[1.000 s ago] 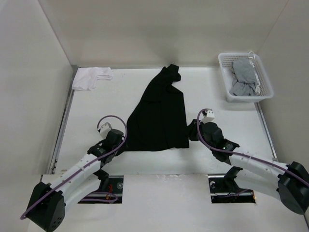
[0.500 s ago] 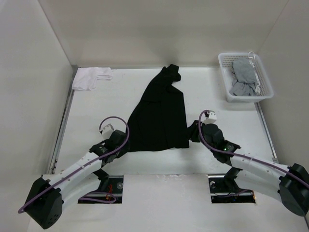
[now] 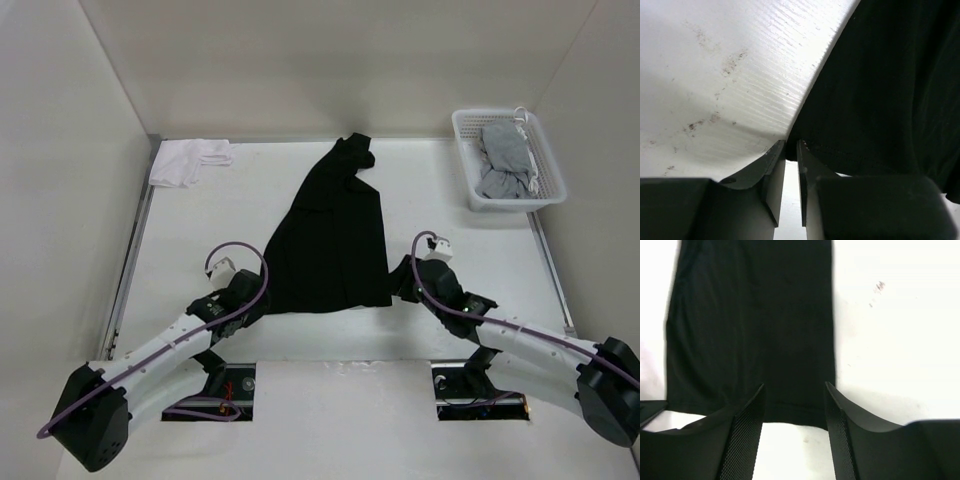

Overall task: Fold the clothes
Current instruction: Flatten the tank top out

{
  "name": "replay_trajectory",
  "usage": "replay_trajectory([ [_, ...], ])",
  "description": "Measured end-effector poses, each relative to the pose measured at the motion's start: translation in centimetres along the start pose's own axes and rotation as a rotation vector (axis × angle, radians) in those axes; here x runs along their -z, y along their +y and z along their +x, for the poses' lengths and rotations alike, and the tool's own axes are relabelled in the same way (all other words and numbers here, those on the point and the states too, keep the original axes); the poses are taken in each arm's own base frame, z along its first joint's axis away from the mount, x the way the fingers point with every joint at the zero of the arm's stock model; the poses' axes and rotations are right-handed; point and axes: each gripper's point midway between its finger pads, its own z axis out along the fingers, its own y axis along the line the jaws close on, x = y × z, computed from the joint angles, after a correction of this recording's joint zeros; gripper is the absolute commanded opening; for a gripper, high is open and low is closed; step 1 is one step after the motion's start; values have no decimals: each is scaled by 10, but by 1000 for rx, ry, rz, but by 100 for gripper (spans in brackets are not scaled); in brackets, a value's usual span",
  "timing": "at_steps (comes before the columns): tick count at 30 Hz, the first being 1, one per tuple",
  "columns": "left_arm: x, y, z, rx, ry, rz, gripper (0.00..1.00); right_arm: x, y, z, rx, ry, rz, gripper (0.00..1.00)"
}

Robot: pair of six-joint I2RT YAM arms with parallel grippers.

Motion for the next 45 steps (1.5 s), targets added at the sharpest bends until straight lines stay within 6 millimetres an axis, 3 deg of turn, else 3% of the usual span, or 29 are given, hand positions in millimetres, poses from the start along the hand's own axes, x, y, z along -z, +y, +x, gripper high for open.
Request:
replay_trajectory([
  [7,5,-8,-5,-2,-18,48,2,-1,-29,26,22,70,139,53],
  [13,21,-21,-31,25,-96,126,2,2,-39,37,38,108,207,53],
  [17,22,-21,-38,27,-119,131,2,1,-36,43,61,137,223,50],
  [25,23,-25,-40,11,-126,150,2,-5,-37,51,71,170,252,34],
  [32,25,-29,-44,14,-141,170,2,-6,-33,55,61,200,236,30],
  [35,25,-31,-45,12,-146,180,2,-5,-31,58,52,216,226,21],
  [38,26,-34,-47,10,-152,191,2,-5,-31,59,40,228,221,9],
  [41,26,-36,-49,8,-159,200,2,-4,-30,56,24,222,216,3],
  [45,30,-42,-58,-3,-184,218,1,6,-12,26,-6,123,136,2],
])
